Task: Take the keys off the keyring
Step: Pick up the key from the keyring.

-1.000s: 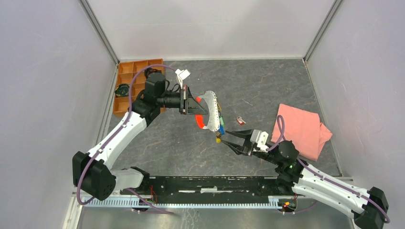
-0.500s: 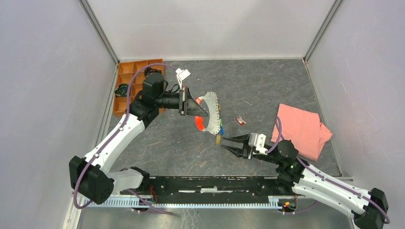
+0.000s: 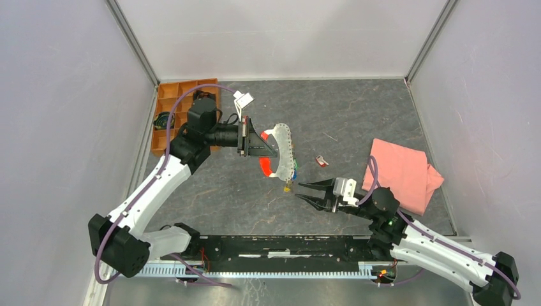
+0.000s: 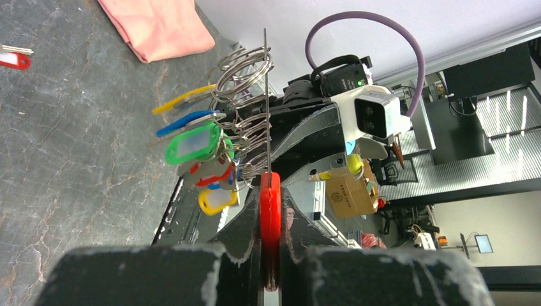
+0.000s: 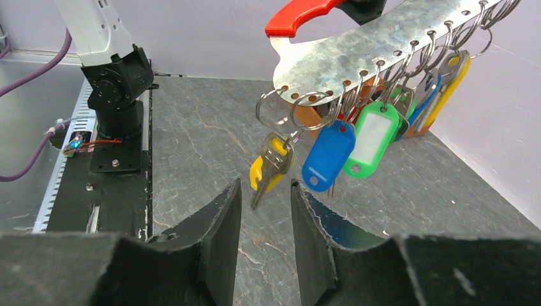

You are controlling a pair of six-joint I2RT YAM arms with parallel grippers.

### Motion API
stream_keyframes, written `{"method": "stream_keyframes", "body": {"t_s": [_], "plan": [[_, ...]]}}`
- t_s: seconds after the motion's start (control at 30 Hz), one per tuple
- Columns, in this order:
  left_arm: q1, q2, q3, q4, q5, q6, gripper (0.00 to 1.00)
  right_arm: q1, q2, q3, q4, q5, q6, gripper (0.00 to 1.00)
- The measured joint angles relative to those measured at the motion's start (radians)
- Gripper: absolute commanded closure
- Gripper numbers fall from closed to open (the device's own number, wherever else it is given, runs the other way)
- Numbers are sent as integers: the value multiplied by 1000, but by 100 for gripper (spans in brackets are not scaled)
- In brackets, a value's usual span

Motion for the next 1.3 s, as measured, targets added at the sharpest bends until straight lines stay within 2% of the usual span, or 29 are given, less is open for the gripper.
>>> {"method": "stream_keyframes", "body": {"t_s": [1.3], "plan": [[-47,-21,0,1,-1,0,98,24,110,31,83,21,26,61]]}}
